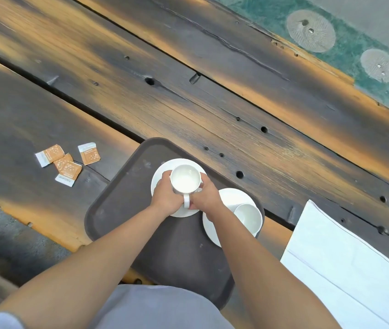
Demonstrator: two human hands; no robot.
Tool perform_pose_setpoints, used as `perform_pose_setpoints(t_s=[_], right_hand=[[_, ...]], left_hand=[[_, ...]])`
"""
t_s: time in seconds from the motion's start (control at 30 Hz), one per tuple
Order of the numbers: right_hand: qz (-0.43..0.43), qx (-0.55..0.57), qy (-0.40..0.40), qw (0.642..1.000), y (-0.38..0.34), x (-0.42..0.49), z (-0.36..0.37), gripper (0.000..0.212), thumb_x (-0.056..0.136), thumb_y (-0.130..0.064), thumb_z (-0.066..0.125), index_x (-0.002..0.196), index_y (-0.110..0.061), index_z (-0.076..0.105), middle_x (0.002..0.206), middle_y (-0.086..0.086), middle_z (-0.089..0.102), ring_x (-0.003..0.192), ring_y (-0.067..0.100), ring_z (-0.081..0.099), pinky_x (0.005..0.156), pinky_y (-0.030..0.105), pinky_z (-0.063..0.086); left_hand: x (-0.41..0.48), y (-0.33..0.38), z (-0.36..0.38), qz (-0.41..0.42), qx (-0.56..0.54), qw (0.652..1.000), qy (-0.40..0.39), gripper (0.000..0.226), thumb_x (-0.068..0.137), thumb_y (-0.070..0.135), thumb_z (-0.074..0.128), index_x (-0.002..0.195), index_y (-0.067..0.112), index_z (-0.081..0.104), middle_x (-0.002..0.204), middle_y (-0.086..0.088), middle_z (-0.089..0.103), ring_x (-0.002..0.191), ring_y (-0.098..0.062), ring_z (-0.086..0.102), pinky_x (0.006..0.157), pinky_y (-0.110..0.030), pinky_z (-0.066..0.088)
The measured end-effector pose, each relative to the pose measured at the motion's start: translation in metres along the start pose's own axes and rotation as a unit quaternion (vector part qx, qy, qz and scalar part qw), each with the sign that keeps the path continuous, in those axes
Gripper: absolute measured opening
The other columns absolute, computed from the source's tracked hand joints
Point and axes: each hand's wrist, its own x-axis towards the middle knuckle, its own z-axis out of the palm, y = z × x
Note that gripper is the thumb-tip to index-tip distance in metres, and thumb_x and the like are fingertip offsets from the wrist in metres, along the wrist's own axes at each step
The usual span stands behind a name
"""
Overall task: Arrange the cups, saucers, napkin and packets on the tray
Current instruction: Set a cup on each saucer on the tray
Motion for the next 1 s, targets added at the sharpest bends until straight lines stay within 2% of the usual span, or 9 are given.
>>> perform_pose_setpoints(t_s=[0.1,0.2,0.37,0.53,0.73,0.8,0.9,0.93,1.0], right_hand=[[-0.013,-0.011,-0.002,1.0,0.005,0.001,-0.003,0.072,0.071,-0.027,0.08,0.134,-0.036,0.045,0.125,-0.004,0.06,0.115,0.023,0.057,0.097,0.046,0.052],[-0.017,-0.041,-0.004,0.999,0.008,0.001,-0.004,0.074,0.073,-0.032,0.08,0.137,-0.035,0.042,0.127,-0.006,0.06,0.115,0.021,0.057,0.101,0.043,0.049],[0.011,-0.044,0.02,0.999,0.017,0.0,-0.006,0.065,0.086,-0.02,0.067,0.146,-0.026,0.04,0.136,0.002,0.058,0.124,0.024,0.054,0.105,0.043,0.047],[0.005,-0.051,0.022,0.998,0.016,-0.009,-0.016,0.062,0.082,-0.007,0.066,0.14,-0.02,0.047,0.132,0.004,0.06,0.119,0.025,0.057,0.098,0.041,0.052],[0.017,0.008,0.022,1.0,0.017,-0.029,-0.022,0.063,0.082,0.002,0.055,0.142,-0.014,0.044,0.132,0.009,0.056,0.111,0.029,0.064,0.094,0.043,0.055],[0.023,0.04,0.022,0.999,0.021,-0.04,-0.021,0.059,0.085,0.0,0.054,0.142,-0.011,0.044,0.125,0.009,0.057,0.106,0.03,0.067,0.093,0.043,0.056],[0.026,0.066,0.016,0.997,0.035,-0.061,-0.017,0.052,0.087,0.0,0.054,0.138,-0.009,0.044,0.099,0.002,0.057,0.087,0.028,0.067,0.089,0.042,0.058],[0.029,0.079,0.012,0.996,0.04,-0.069,-0.015,0.05,0.088,0.0,0.053,0.136,-0.009,0.044,0.093,0.002,0.056,0.082,0.027,0.065,0.085,0.04,0.059],[0.045,0.123,-0.008,0.991,0.05,-0.082,-0.011,0.042,0.091,0.002,0.05,0.132,-0.006,0.046,0.081,0.006,0.056,0.069,0.025,0.058,0.063,0.03,0.056]], left_hand=[[-0.002,-0.002,0.005,-0.004,0.003,1.0,0.008,0.086,0.07,0.014,0.084,0.139,0.021,0.034,0.131,-0.006,0.052,0.113,-0.026,0.052,0.092,-0.042,0.052],[-0.002,-0.006,0.008,-0.004,0.009,1.0,0.006,0.083,0.069,0.011,0.082,0.135,0.023,0.033,0.12,-0.005,0.054,0.105,-0.027,0.054,0.081,-0.036,0.05],[-0.005,-0.007,0.012,-0.013,0.0,1.0,0.011,0.08,0.073,0.011,0.08,0.135,0.027,0.032,0.114,0.003,0.05,0.1,-0.024,0.048,0.081,-0.034,0.047],[-0.01,-0.007,0.008,-0.005,0.01,1.0,0.029,0.084,0.073,0.011,0.082,0.14,0.025,0.034,0.132,-0.005,0.054,0.119,-0.029,0.053,0.092,-0.039,0.048],[-0.025,-0.006,0.003,-0.026,0.002,0.999,0.034,0.079,0.078,0.012,0.076,0.145,0.016,0.034,0.136,-0.008,0.052,0.115,-0.033,0.059,0.095,-0.045,0.053],[-0.034,-0.012,0.002,-0.041,0.004,0.999,0.027,0.077,0.08,0.009,0.071,0.147,0.015,0.033,0.134,-0.009,0.051,0.114,-0.034,0.06,0.092,-0.046,0.056],[-0.055,-0.021,0.005,-0.048,0.0,0.999,0.007,0.072,0.082,0.009,0.064,0.146,0.014,0.031,0.125,-0.009,0.05,0.101,-0.037,0.067,0.084,-0.048,0.059],[-0.062,-0.025,0.008,-0.046,0.001,0.999,0.004,0.071,0.082,0.008,0.063,0.146,0.015,0.031,0.126,-0.01,0.05,0.101,-0.038,0.067,0.084,-0.049,0.059],[-0.073,-0.032,0.015,-0.04,0.0,0.999,0.003,0.068,0.083,0.008,0.062,0.144,0.015,0.033,0.129,-0.013,0.05,0.106,-0.039,0.066,0.088,-0.051,0.057]])
